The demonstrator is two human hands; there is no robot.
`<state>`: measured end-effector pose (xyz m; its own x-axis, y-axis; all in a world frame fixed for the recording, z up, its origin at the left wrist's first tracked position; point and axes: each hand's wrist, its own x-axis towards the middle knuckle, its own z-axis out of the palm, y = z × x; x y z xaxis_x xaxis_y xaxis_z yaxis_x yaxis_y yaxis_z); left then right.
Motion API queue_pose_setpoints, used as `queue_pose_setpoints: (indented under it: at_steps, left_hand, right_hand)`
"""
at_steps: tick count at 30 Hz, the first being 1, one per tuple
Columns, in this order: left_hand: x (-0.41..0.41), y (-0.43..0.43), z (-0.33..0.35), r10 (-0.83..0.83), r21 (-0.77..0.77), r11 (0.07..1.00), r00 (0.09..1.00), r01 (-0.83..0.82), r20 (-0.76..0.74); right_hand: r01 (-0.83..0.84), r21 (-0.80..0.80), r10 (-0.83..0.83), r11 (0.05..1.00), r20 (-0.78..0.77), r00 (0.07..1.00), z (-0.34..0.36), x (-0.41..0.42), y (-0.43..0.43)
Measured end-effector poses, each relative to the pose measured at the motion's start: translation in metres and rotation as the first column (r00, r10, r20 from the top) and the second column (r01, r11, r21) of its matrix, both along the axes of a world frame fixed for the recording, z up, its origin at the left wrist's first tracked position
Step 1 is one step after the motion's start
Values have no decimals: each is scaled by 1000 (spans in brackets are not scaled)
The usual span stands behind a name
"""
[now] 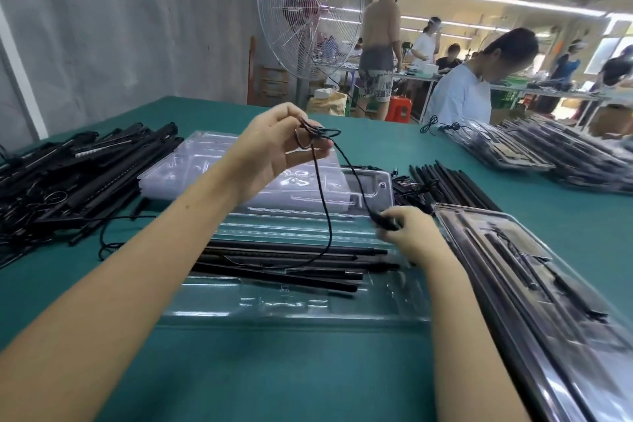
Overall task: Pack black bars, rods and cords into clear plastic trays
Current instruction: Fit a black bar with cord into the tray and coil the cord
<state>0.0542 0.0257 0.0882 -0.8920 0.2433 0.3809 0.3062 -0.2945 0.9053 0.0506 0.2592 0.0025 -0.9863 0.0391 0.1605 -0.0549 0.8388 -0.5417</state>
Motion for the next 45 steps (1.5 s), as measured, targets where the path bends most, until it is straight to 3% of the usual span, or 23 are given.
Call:
queue_pose_setpoints:
  at_steps: [3, 5, 7, 10, 13, 17, 20, 23, 27, 29, 33, 35, 38, 41, 45]
  left_hand:
    - [-9, -13, -6, 20, 44, 999, 1000, -20, 4]
    - [-12, -19, -15, 65, -79, 995, 997, -68, -40]
    - [-11, -18, -26, 132, -299, 940, 984, -163, -120]
    - [-5, -3, -44, 144, -570, 756, 931, -322, -335]
    - [2, 18, -56, 1, -701, 598, 875, -388, -484]
    - [8, 40, -65, -147, -788, 537, 886, -303, -440]
    - [11, 46, -70, -190, -822, 530, 916, -208, -354]
    - [13, 45, -74, -190, -814, 567, 943, -123, -274]
    - [17, 41, -80, -235, -837, 547, 961, 9, -144]
    - [18, 37, -83, -296, -886, 462, 946, 18, -135]
    - [15, 15, -88, -354, -978, 184, 921, -103, -164]
    - [16, -1, -84, -301, -978, 128, 933, -164, -196]
    - [23, -23, -71, -150, -944, 238, 952, -227, -266]
    - [34, -40, -64, -91, -905, 385, 969, -178, -230]
    - [46, -53, -72, -142, -908, 413, 980, -67, -137]
  right_hand:
    - [220, -190, -264, 957, -246, 933, 16, 6, 3]
    - [310, -244, -386, 919, -389, 837, 30, 13, 1]
    - [321, -307, -441, 896, -517, 734, 46, 20, -4]
    - [279, -317, -420, 906, -603, 678, 69, 31, -10]
    - [259, -208, -332, 943, -566, 754, 86, 38, -18]
    - [167, -143, -220, 975, -586, 780, 104, 57, -40]
    - [154, 37, -99, 987, -615, 782, 115, 72, -53]
    - [44, 118, 18, 992, -476, 879, 127, 87, -58]
    - [-57, 246, 95, 968, -146, 985, 139, 108, -56]
    - [-77, 265, 84, 961, -18, 996, 138, 110, -57]
    - [-106, 323, 22, 941, 253, 967, 119, 93, -59]
    - [-176, 332, 55, 927, 343, 938, 107, 81, -60]
    - [-317, 247, 194, 916, 419, 887, 90, 66, -64]
    - [-426, 76, 329, 901, 521, 788, 74, 53, -69]
    - [-491, -86, 437, 867, 604, 666, 57, 43, -77]
